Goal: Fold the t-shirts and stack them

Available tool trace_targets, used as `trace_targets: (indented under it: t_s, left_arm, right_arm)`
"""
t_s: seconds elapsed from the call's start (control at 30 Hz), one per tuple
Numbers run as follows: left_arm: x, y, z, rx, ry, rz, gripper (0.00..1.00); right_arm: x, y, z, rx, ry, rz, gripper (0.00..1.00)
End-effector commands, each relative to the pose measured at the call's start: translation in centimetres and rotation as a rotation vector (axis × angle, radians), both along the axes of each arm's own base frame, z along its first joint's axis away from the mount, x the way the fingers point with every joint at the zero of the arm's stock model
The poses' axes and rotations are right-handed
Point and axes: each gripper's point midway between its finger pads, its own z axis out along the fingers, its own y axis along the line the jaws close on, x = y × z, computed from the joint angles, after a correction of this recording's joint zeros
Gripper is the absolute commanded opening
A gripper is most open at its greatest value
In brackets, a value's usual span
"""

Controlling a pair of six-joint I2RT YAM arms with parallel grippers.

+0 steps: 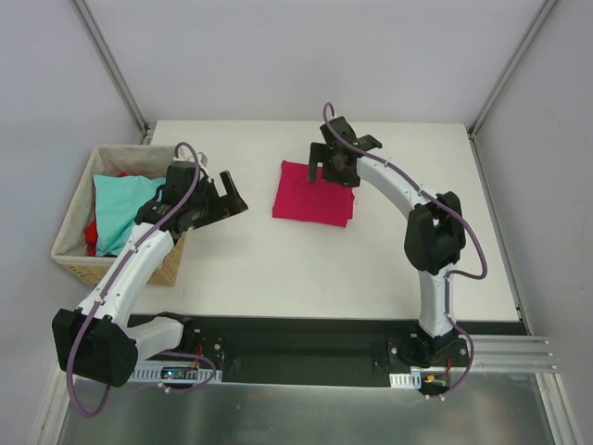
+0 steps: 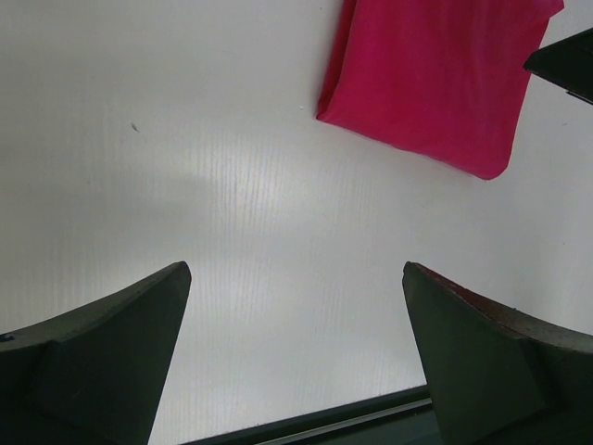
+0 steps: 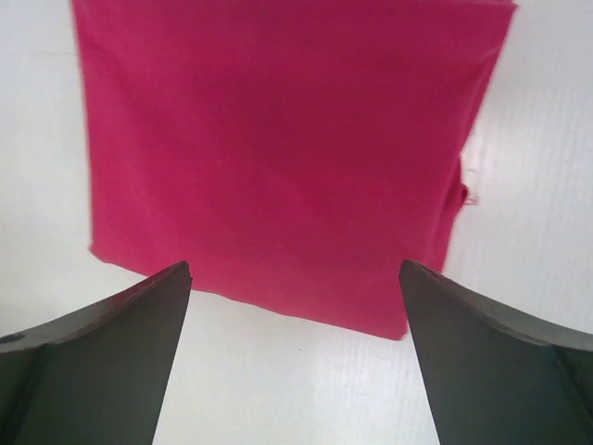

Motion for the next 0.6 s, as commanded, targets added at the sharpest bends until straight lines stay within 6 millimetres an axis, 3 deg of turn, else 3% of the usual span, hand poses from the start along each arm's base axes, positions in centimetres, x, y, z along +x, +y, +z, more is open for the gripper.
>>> trace_targets:
  t_s: [0.0, 0.03, 0.07, 0.13, 0.37, 0.57]
  left_arm:
    - [0.3, 0.4, 0.0, 0.018, -0.016, -0.007, 0.99]
    - [0.4, 0.5, 0.0, 0.02, -0.017, -0.005, 0.99]
    - [0.3, 0.5, 0.0, 0.019, -0.016, -0.005, 0.99]
    - [0.4, 0.4, 0.1, 0.014, -0.015, -0.009, 0.99]
    - [0.7, 0.4, -0.5, -0.003, 0.019, -0.006, 0.99]
    - [1.4, 0.6, -0.6, -0.002, 0.029, 0.008, 0.99]
  right_arm:
    - [-1.1, -3.9, 1.4, 0.012, 0.002, 0.05, 1.0]
    - [-0.7, -5.2, 1.4, 0.028, 0.001, 0.025, 0.98]
    - [-0.5, -5.3, 1.8, 0.072, -0.01, 0.025, 0.97]
    - [-0.3, -6.5, 0.7, 0.138, 0.034, -0.007, 0.96]
    - [0.9, -5.6, -2.4, 0.21, 0.097, 0.003, 0.88]
    - [2.0, -6.3, -5.4, 0.212, 0.139, -0.065, 0.83]
